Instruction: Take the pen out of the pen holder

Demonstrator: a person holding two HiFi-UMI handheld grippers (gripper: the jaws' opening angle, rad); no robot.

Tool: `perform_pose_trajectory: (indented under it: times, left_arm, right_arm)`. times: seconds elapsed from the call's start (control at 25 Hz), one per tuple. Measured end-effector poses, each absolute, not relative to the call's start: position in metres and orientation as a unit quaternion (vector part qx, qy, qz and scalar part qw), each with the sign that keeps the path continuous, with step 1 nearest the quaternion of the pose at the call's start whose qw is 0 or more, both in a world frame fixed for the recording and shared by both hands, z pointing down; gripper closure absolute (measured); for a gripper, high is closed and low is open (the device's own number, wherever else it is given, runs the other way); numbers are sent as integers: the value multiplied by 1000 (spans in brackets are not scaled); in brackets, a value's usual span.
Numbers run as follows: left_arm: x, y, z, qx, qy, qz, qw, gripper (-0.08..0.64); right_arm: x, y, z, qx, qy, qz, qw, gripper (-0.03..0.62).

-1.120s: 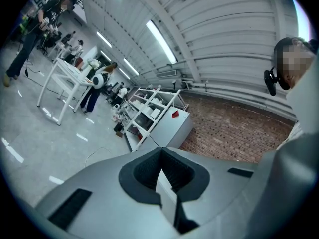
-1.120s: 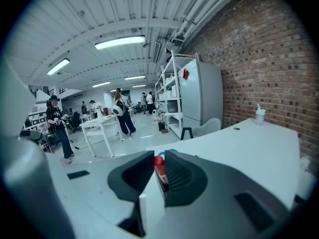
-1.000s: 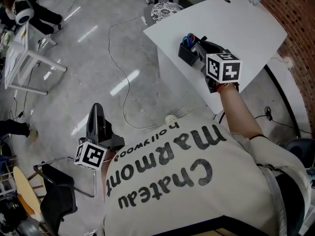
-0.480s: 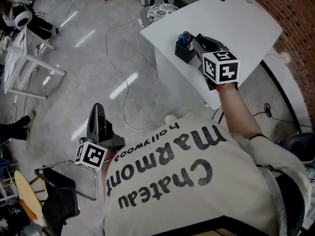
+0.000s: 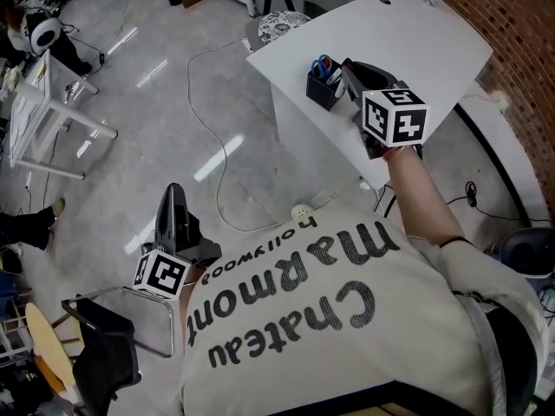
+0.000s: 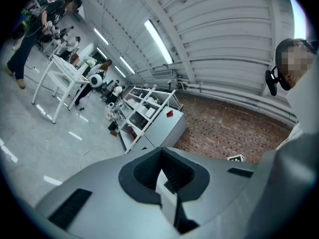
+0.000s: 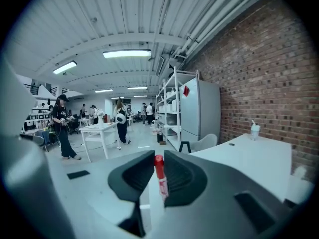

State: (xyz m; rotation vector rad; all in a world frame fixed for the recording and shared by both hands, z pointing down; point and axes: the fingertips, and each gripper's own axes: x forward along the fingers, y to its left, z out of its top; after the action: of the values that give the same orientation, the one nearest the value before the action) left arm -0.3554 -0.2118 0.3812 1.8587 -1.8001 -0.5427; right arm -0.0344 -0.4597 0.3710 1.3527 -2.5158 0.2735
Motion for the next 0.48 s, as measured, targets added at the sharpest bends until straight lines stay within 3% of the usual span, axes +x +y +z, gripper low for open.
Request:
perform_pose_trajectory:
  times: [0.48]
  left_arm:
    - [-340, -177, 381, 696, -650, -177, 247, 558]
  right_arm:
    - [-44, -393, 378, 438, -881, 108, 143, 529]
